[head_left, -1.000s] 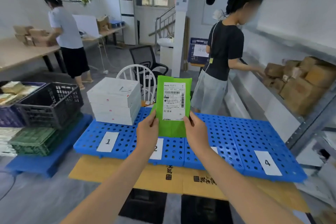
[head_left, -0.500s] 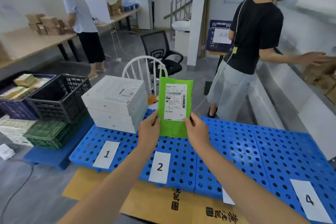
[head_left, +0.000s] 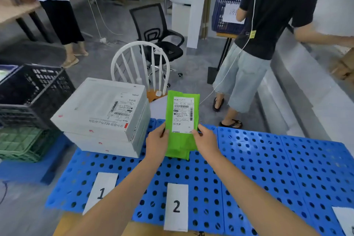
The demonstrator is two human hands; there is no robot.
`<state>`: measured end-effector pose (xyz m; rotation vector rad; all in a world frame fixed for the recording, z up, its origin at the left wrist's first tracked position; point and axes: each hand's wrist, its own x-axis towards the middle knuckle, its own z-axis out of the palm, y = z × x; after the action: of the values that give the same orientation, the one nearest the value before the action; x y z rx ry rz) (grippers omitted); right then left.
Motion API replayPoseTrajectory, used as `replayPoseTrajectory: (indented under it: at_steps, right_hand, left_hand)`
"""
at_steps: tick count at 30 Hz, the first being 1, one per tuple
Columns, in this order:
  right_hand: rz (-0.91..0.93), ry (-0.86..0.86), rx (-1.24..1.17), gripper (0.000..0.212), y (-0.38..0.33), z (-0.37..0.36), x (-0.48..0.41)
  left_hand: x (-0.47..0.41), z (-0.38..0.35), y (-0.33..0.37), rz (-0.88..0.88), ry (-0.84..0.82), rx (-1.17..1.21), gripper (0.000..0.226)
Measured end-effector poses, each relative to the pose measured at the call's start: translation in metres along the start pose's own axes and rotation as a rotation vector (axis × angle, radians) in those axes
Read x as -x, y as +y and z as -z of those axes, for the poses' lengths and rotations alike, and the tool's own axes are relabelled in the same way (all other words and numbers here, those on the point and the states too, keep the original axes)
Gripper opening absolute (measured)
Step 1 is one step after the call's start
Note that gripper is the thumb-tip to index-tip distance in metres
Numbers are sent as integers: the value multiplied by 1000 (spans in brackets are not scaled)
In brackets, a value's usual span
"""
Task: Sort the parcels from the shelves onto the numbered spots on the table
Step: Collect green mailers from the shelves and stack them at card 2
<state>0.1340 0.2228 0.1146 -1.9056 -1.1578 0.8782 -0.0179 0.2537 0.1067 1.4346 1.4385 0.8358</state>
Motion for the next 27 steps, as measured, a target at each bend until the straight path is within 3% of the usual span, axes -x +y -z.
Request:
replayPoseTrajectory:
  at_steps: [5, 8, 16, 21, 24, 27]
  right_hand:
    - [-134, -35, 101, 22, 20, -35, -28]
    - [-187, -27, 133, 16, 35, -50, -43]
    - [-254, -30, 207, 24, 66, -78, -47]
    - [-274, -52, 293, 28, 55, -72, -46]
    - [-185, 21, 431, 47, 30, -51, -52]
    - [-37, 102, 447, 44, -4, -21, -61]
  left_hand:
    - [-33, -5, -42, 108, -96, -52, 43]
    - [-45, -7, -54, 122, -120, -82, 35]
    - [-55, -13, -78, 113, -179, -139, 32]
    - [-51, -9, -57, 149, -122, -151, 45]
    - [-55, -8, -28, 25, -106, -200, 41]
    - [-69, -14, 3, -149, -130, -313, 39]
